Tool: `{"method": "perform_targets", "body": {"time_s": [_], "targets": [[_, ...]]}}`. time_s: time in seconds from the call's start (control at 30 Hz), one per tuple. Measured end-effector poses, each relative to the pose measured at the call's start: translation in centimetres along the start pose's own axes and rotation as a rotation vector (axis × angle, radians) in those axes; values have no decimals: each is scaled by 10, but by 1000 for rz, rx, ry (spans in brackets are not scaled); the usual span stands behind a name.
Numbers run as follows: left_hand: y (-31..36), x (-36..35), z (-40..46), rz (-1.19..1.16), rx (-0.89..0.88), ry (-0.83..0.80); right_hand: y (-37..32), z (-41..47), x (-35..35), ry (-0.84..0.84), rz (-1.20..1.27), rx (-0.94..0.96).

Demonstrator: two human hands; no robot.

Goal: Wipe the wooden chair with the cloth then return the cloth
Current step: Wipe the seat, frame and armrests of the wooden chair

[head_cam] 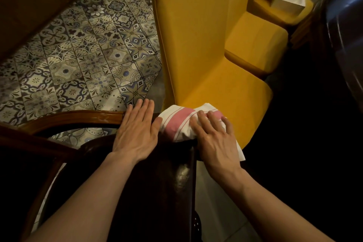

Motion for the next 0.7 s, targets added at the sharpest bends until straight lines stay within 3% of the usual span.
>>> {"method": "perform_targets", "body": {"time_s": [0.7], "targets": [[-9, 1, 2, -207, 2, 7, -44, 17, 3, -33, 0, 172]]}}
Point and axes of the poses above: each hand's wrist, its own z-axis towards the middle knuckle, its own x-axis out of the back of the hand, y = z × x, the point moved 7 cm from there along z, towards the middle knuckle, and after that the axes turned 13 degrees about -y, right-handed, at the moved point
